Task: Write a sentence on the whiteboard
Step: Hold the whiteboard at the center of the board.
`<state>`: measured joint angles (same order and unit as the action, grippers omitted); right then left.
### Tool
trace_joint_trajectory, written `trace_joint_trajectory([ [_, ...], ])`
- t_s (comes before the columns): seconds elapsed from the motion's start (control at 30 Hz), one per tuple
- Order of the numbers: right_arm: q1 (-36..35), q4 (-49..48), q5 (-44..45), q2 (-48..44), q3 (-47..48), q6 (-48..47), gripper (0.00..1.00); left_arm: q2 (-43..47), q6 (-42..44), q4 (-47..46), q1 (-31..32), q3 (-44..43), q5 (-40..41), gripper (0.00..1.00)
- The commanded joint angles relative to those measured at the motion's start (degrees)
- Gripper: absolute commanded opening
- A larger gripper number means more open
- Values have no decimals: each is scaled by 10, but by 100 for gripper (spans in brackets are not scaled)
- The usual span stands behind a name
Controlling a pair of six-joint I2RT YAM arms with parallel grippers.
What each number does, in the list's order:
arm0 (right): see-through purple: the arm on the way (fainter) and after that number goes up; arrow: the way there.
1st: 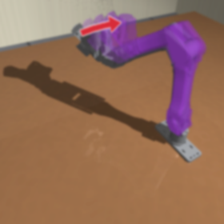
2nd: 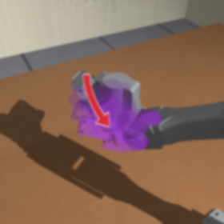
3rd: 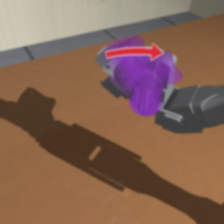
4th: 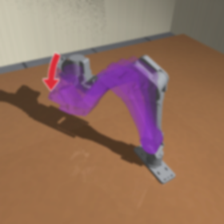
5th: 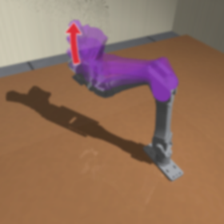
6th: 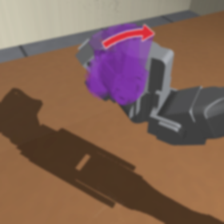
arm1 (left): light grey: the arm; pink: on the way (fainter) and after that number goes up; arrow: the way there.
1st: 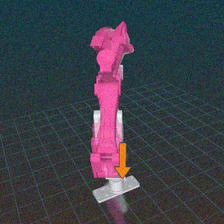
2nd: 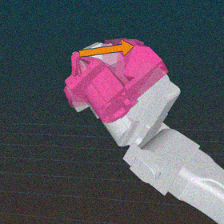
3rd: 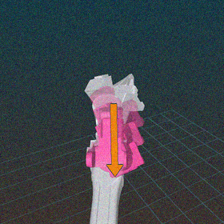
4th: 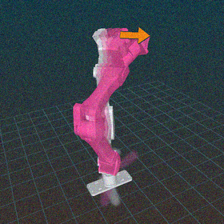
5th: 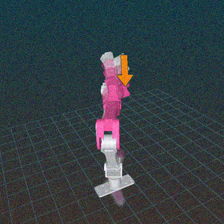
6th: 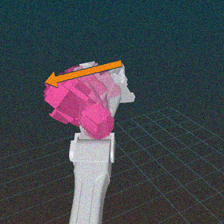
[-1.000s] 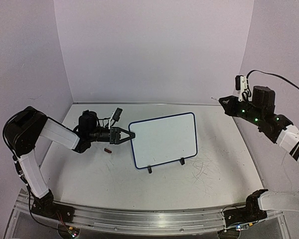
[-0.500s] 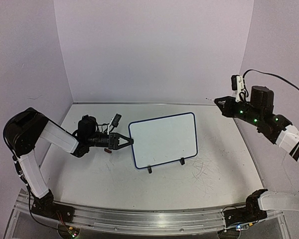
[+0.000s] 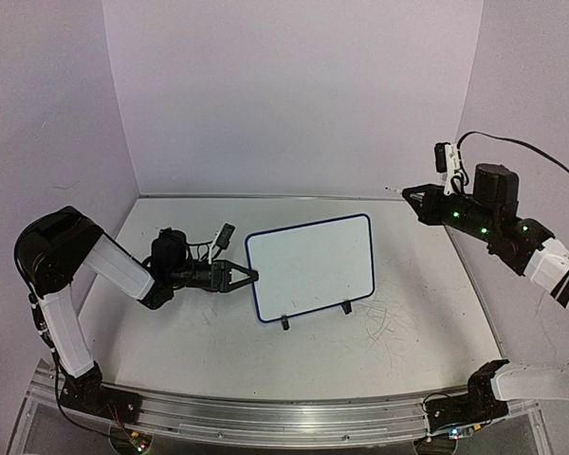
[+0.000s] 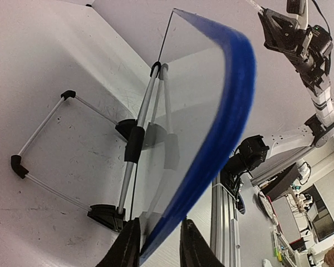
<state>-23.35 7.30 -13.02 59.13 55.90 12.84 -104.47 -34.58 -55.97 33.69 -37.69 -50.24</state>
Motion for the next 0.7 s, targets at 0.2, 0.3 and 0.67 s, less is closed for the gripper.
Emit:
trace_joint_trajectory([
  [0.2, -6, -17, 0, -19, 15, -13, 0, -21, 2, -46, 2, -3, 8, 30],
  [0.3, -10, -17, -6, -13, 18, -20, 0, -23, 3, -47, 2, -7, 11, 29],
  [0.67, -28, -5, 16, 20, 50, -59, 0, -38, 11, -46, 2, -22, 14, 15],
])
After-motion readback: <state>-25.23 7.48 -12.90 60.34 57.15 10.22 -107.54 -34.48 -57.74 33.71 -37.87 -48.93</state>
